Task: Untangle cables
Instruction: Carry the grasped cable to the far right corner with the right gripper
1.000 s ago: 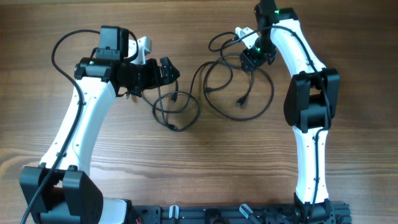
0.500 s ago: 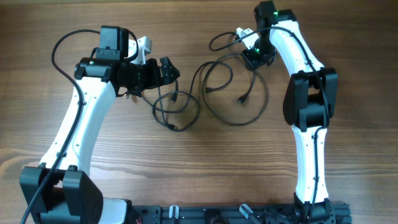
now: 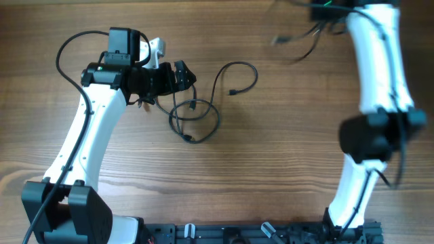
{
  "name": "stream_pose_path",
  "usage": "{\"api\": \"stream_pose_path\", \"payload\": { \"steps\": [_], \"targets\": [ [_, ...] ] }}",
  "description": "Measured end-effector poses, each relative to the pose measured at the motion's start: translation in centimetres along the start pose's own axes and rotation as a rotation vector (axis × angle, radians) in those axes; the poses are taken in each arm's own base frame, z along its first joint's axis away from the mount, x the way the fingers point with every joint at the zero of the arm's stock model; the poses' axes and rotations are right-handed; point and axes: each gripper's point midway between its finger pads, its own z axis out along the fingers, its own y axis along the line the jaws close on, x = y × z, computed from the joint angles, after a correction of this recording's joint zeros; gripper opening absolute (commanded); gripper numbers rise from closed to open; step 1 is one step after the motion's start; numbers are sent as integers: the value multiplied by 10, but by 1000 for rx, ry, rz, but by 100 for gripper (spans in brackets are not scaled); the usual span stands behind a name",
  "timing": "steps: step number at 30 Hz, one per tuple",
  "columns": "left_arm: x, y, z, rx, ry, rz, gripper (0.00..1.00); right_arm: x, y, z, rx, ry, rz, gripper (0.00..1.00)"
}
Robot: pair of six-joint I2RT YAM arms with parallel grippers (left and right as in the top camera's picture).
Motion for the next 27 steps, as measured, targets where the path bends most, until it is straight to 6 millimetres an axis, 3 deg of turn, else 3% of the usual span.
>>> {"api": "stream_pose_path", "payload": {
  "steps": [2, 3, 4, 8, 12, 17, 20, 25, 27],
  "targets": [
    [0, 0, 0, 0, 0, 0, 100, -26, -29, -45, 43, -119, 74, 4],
    [0, 0, 0, 0, 0, 0, 100, -33, -41, -58, 63, -154, 106, 4],
    [0, 0, 0, 0, 0, 0, 100, -41, -65, -77, 103, -204, 164, 4],
    [0, 0, 0, 0, 0, 0, 100, -37, -121, -77, 221, -213, 297, 4],
    [0, 0, 0, 0, 0, 0, 100, -21, -188, -73, 423, -205, 463, 4],
    [0, 0, 0, 0, 0, 0, 100, -4, -250, -62, 622, -221, 606, 4],
    [0, 0, 0, 0, 0, 0, 100, -5, -262, -35, 593, -229, 644, 4],
    [0, 0, 0, 0, 0, 0, 100, -17, -251, 25, 338, -228, 660, 4],
    [0, 0, 0, 0, 0, 0, 100, -19, -247, 36, 259, -225, 665, 4]
  ]
}}
